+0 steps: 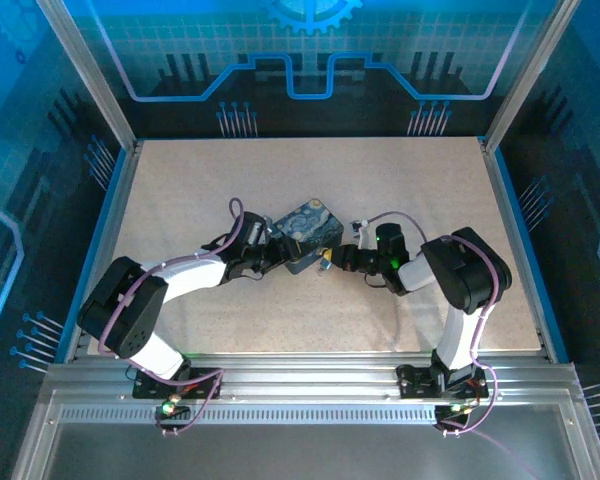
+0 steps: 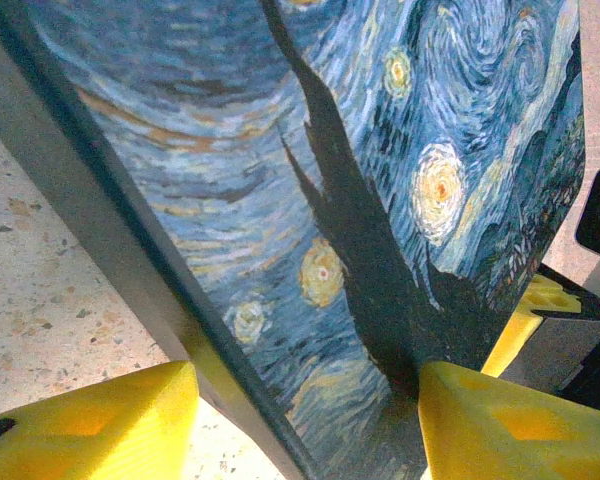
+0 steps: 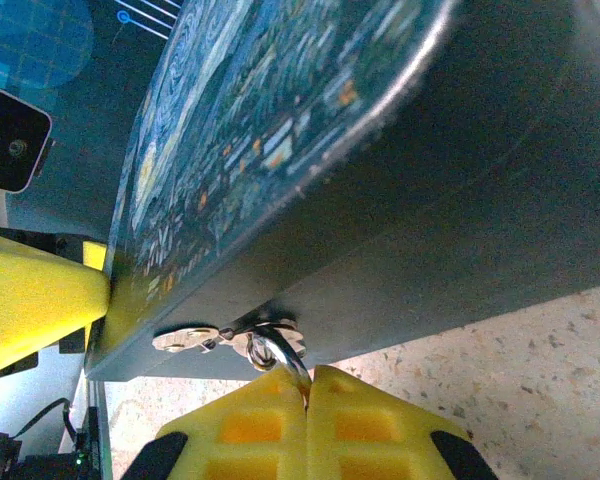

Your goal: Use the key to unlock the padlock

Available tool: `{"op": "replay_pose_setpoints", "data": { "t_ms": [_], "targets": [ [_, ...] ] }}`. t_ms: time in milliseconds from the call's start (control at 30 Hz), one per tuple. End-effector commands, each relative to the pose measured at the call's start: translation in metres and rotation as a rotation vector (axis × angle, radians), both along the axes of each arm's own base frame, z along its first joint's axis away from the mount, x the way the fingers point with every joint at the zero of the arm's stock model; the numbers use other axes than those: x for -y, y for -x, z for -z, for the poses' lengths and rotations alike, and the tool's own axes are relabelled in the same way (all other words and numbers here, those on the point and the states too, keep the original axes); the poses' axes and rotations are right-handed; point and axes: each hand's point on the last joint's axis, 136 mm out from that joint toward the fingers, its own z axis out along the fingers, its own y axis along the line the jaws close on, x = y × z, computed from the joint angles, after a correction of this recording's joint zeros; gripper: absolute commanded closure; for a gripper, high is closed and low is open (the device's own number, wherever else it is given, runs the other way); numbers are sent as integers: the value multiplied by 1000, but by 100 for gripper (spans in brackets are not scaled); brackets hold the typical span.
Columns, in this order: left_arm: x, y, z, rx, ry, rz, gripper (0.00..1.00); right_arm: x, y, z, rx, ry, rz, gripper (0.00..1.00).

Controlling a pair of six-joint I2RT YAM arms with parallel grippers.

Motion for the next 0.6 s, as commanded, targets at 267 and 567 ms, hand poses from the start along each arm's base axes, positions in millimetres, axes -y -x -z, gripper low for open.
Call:
{"op": "replay_pose_setpoints", "data": {
  "t_ms": [267, 567],
  "targets": [
    [-12, 36, 40, -144, -76, 19, 36, 11, -16, -25, 71, -25, 86, 97],
    [-13, 24, 15, -77, -73, 28, 30, 21, -11, -21, 74, 44, 95, 97]
  ]
}}
